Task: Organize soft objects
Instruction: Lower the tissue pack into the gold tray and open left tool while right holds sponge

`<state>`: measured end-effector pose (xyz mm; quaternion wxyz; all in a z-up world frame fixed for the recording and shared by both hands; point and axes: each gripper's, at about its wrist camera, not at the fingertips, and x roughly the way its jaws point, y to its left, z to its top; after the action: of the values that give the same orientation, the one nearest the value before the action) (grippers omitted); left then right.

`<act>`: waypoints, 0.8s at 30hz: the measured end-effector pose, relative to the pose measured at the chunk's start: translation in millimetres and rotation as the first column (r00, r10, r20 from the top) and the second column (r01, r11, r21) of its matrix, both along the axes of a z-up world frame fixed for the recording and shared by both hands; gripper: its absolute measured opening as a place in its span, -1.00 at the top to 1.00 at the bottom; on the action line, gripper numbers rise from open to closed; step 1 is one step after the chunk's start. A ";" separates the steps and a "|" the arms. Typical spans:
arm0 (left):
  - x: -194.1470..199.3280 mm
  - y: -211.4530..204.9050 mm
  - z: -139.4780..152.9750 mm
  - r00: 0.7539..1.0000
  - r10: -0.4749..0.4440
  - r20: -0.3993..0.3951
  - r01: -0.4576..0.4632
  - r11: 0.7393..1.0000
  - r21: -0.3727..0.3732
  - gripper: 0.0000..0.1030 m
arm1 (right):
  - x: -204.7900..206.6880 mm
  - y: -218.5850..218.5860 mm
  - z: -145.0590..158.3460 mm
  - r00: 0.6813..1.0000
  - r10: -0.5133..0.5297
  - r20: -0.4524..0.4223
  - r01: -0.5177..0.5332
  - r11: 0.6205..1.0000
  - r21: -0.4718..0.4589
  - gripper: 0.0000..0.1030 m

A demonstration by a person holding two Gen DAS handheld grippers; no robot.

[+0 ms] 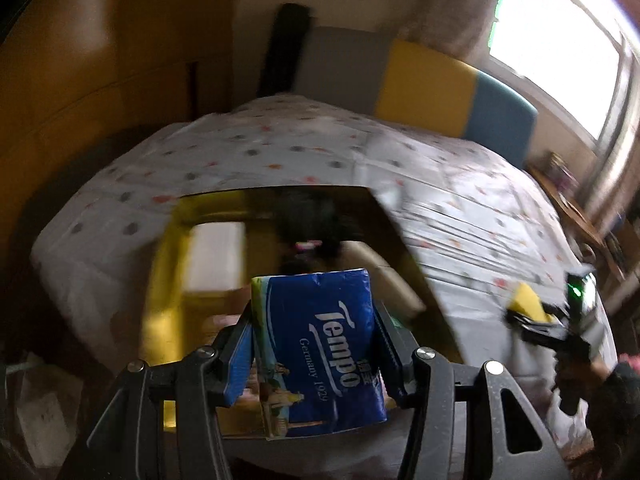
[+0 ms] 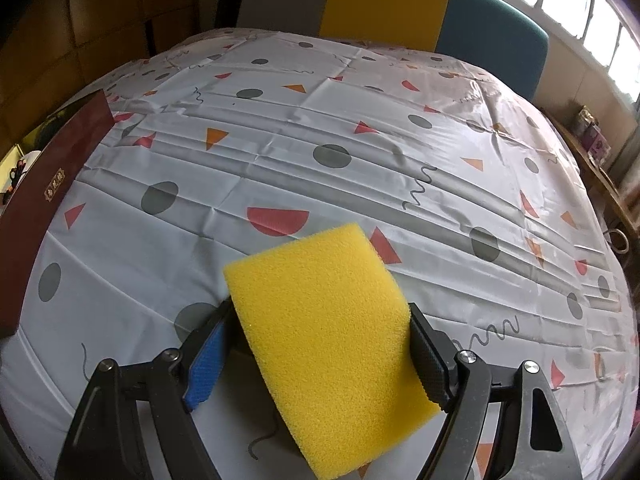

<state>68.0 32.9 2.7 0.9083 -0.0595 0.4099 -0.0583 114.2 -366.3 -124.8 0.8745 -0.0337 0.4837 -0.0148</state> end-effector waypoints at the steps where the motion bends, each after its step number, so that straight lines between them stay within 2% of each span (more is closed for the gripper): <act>1: 0.7 12.0 -1.4 1.000 0.029 -0.008 -0.029 1.000 -0.006 -0.04 | 0.0 0.0 0.0 1.000 0.000 0.000 0.000 1.000 0.000 -0.58; 4: 4.3 43.4 -7.8 0.993 0.111 -0.038 -0.112 0.993 -0.035 -0.04 | 0.3 0.6 0.2 1.000 0.002 -0.003 -0.002 1.000 -0.007 -0.58; 6: 8.6 50.2 -10.4 0.991 0.129 -0.041 -0.130 0.991 -0.032 -0.04 | 0.4 0.7 0.1 1.000 0.002 -0.003 -0.002 1.000 -0.009 -0.58; 10: 25.7 41.6 -12.5 0.992 0.120 -0.044 -0.122 0.992 -0.037 -0.04 | 0.8 0.8 0.3 1.000 0.005 -0.004 -0.005 1.000 -0.015 -0.58; 16: 67.8 19.7 -29.9 0.989 0.086 -0.117 -0.097 0.990 -0.097 -0.04 | 1.1 1.2 0.4 1.000 0.004 -0.005 -0.004 1.000 -0.020 -0.58; 19: 84.5 10.0 -42.6 0.986 0.079 -0.144 -0.091 0.993 -0.081 -0.05 | 1.1 1.4 0.4 1.000 0.005 -0.006 -0.005 1.000 -0.022 -0.58; 24: 104.6 3.9 -68.3 0.973 0.109 -0.205 -0.111 0.994 0.002 -0.06 | 1.2 1.5 0.4 1.000 0.007 -0.007 -0.007 1.000 -0.022 -0.58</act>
<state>172.6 36.8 -65.6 0.8629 -0.0919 0.4970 -0.0035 115.4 -364.8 -124.4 0.8724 -0.0451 0.4865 -0.0172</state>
